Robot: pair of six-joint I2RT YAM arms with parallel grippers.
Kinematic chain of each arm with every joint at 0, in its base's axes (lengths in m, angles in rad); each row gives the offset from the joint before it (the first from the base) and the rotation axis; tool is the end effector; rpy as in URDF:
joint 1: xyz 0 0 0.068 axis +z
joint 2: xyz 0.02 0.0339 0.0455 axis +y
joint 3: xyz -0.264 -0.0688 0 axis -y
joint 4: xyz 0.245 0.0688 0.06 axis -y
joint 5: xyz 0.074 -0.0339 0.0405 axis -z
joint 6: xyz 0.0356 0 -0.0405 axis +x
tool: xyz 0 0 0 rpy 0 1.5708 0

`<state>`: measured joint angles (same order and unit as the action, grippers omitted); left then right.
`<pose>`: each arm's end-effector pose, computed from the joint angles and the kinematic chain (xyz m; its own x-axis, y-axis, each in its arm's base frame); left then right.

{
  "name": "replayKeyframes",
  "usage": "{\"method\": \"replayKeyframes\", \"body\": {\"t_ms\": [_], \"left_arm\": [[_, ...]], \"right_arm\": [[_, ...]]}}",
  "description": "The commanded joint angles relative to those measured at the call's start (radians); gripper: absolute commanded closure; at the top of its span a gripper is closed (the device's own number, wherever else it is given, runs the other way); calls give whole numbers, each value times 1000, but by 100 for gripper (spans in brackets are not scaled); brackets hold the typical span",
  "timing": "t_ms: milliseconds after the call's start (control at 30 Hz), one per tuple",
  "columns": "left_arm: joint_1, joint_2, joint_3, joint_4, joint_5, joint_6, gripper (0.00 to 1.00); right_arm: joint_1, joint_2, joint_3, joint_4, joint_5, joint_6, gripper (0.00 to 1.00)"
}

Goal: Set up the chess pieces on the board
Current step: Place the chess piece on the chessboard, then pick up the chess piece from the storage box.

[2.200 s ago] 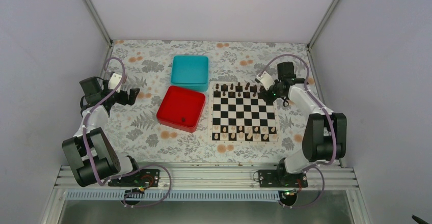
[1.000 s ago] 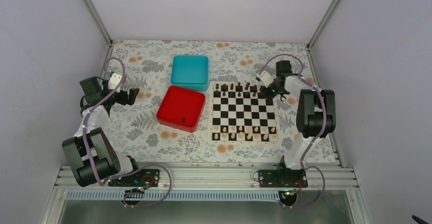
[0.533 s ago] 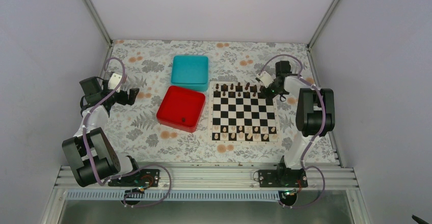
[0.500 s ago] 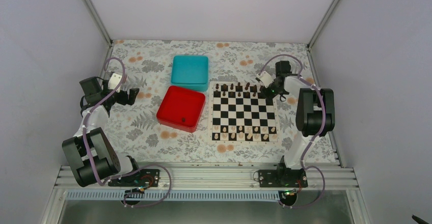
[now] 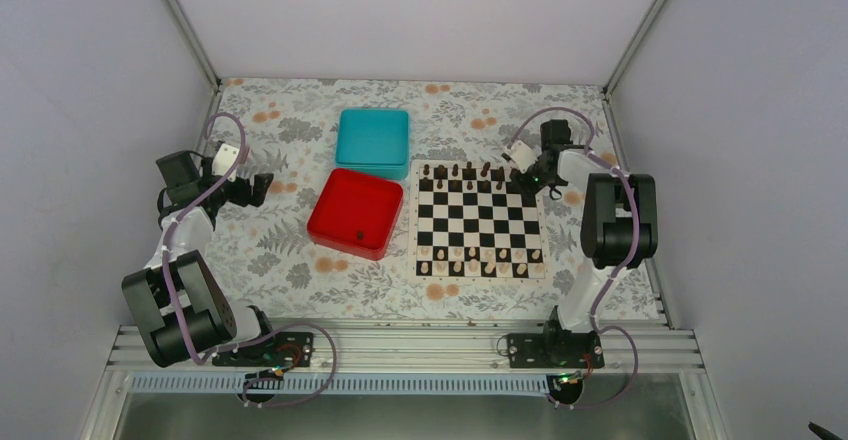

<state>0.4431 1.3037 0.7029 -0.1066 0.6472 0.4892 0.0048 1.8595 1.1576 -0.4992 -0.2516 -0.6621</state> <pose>0.2479 0.0939 0.2126 -0.4844 0.1851 -0.8550 0.3394 0.9406 0.0113 0.3601 0.0106 0.1531 -0.6772 -0.5987 -0.4277 -0.6478 0.7608 -0.0391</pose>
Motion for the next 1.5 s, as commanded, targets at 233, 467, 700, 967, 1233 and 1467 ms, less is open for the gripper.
{"method": "replayKeyframes", "body": {"t_ms": [233,467,700,967,1233,1467], "left_arm": [[7,-18,15,7,25,9,0],[8,-24,12,10,25,9,0],[9,-28,9,12,27,11,0],[9,-27,11,5,38,14,0],[9,-19,9,9,48,15,0],[9,-3,10,12,49,18,0]], "right_arm": [[11,-220,116,-257,-55,-34,73],[80,-238,274,-367,-15,-19,68],[348,-203,402,-405,31,21,64],[649,30,593,-406,59,69,61],[814,257,735,-470,61,39,59],[894,342,796,-526,21,-7,57]]}}
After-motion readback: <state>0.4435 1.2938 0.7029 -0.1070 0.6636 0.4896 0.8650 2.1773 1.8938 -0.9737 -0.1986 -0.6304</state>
